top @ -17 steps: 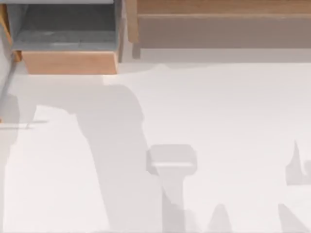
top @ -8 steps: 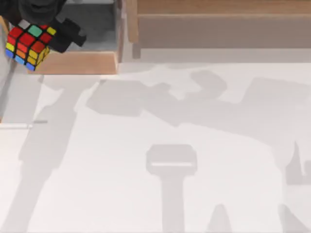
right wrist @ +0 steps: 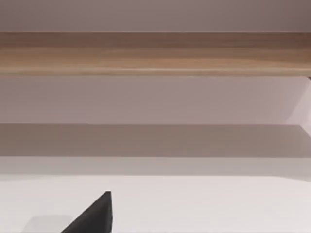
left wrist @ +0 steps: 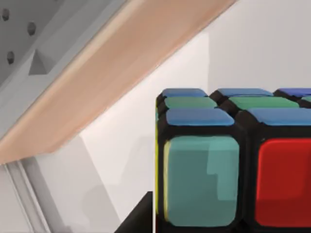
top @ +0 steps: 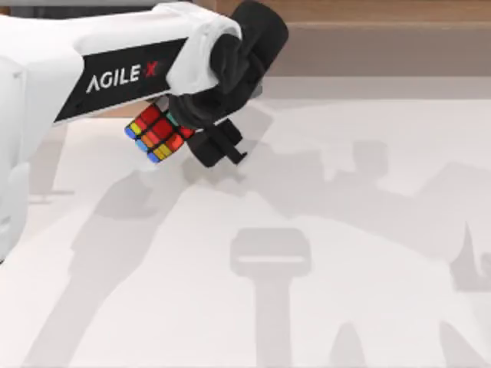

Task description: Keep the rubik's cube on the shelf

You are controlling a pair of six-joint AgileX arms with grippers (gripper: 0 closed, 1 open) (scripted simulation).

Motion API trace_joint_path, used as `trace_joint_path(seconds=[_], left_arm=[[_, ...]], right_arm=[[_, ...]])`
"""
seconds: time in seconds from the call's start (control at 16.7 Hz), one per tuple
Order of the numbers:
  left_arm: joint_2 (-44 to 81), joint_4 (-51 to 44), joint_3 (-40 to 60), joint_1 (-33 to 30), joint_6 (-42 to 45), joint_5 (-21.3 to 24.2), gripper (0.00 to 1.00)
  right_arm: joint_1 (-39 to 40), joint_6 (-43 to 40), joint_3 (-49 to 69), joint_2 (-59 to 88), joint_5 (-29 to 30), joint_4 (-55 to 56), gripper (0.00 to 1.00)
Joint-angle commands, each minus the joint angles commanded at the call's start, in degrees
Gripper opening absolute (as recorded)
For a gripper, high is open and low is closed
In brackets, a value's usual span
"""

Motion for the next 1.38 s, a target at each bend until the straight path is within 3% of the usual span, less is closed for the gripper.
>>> trace_joint_path(seconds=[0.36, 0.6, 0.96, 1.2, 1.38], left_arm=[[-6.39, 26.76, -4.73, -7.35, -3.01, -2.31, 0.00], [-4.48, 53.64, -8.79, -11.86, -4.27, -4.11, 0.00], [-0.81, 94.65, -14.28, -11.60, -4.79, -6.87, 0.00], [4.47, 111.37, -17.22, -11.13, -2.58, -7.78, 0.00], [8.54, 117.82, -19.29, -11.70, -0.03, -7.23, 0.00]], right_arm=[[0.00, 0.00, 0.00, 0.00, 0.00, 0.00, 1.00], [0.00, 0.00, 0.00, 0.00, 0.00, 0.00, 1.00], [0.00, 0.00, 0.00, 0.00, 0.00, 0.00, 1.00], [0.00, 0.00, 0.00, 0.00, 0.00, 0.00, 1.00], [0.00, 0.00, 0.00, 0.00, 0.00, 0.00, 1.00]])
